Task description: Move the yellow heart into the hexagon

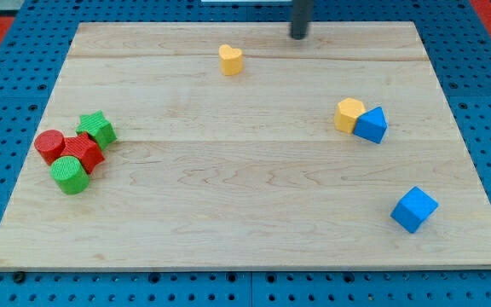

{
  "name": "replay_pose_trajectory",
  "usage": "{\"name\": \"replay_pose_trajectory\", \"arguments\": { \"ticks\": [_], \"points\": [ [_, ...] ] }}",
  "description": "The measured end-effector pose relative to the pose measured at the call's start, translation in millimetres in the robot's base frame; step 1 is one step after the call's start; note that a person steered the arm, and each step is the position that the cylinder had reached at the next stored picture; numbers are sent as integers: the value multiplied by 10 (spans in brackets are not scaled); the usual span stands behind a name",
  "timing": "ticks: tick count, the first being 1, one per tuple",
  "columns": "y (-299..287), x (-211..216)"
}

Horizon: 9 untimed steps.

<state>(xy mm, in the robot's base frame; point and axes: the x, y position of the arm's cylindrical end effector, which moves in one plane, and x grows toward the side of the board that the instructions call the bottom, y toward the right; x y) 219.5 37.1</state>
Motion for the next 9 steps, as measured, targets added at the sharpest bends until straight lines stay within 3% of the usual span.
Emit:
{"name": "replay_pose_trajectory", "arguments": {
  "ticks": [2, 4, 7, 9],
  "points": [
    [-959, 315],
    [-399, 625],
    [300, 627],
    [-429, 620]
  ]
}}
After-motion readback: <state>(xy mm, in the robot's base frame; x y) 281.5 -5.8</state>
